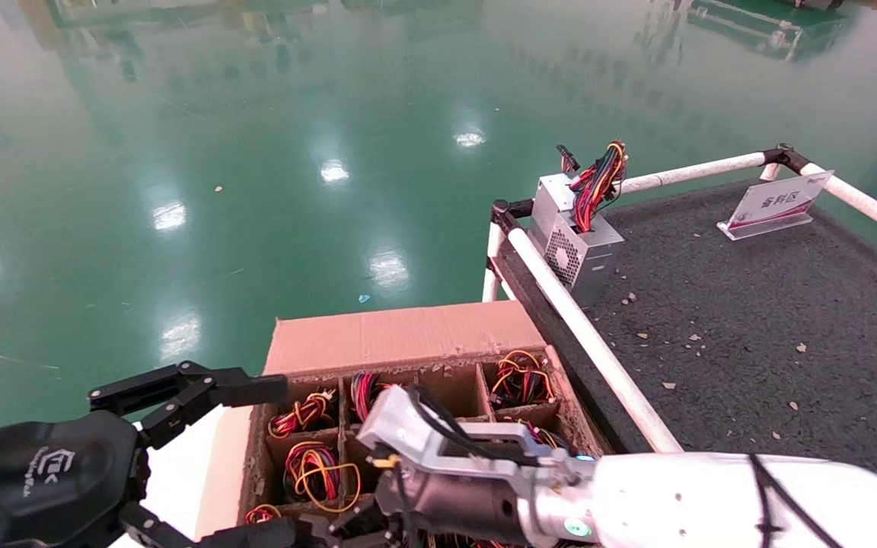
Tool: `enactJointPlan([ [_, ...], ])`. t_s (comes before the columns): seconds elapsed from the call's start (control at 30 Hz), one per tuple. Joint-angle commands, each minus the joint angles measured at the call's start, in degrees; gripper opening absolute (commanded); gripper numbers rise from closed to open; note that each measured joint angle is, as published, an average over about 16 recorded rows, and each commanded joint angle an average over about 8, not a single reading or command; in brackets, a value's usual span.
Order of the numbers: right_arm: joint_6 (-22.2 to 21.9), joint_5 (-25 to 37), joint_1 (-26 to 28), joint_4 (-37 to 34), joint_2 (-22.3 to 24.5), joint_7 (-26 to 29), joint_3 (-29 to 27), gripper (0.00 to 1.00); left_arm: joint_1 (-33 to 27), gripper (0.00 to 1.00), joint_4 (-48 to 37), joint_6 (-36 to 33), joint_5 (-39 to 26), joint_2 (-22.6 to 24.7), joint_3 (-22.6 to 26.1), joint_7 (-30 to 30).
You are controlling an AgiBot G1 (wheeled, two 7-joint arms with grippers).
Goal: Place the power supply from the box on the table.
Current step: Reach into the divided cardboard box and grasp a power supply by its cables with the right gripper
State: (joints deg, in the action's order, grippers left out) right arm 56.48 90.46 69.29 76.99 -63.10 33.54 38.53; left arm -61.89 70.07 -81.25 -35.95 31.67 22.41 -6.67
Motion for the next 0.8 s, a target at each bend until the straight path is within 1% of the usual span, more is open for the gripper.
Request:
enactJointPlan([
  [0.03,-1.4,2.1,0.2,0.0,-1.1,1.7,0.6,0.72,0.0,1.0,0.0,0.0,0.0,0.0,0.0,0.0],
  [0.2,-2.4,5.5,0.8,0.0,-2.7,4.4,1.9,0.1,0.0,1.0,0.0,0.0,0.0,0.0,0.0,0.0],
  [0.23,-2.6,6.0,0.9,0.0,-2.9,4.7,2.0,0.02,0.0,1.0,0.0,0.0,0.0,0.0,0.0,0.0],
  [0.27,-2.7,6.4,0.9,0.0,-3.2,5.1,2.2,0.0,0.0,1.0,0.0,0.0,0.0,0.0,0.0,0.0],
  [0.8,-3.2,9.3,0.4,0.2,-4.4,8.4,3.4,0.0,0.0,1.0,0.0,0.0,0.0,0.0,0.0,0.0],
])
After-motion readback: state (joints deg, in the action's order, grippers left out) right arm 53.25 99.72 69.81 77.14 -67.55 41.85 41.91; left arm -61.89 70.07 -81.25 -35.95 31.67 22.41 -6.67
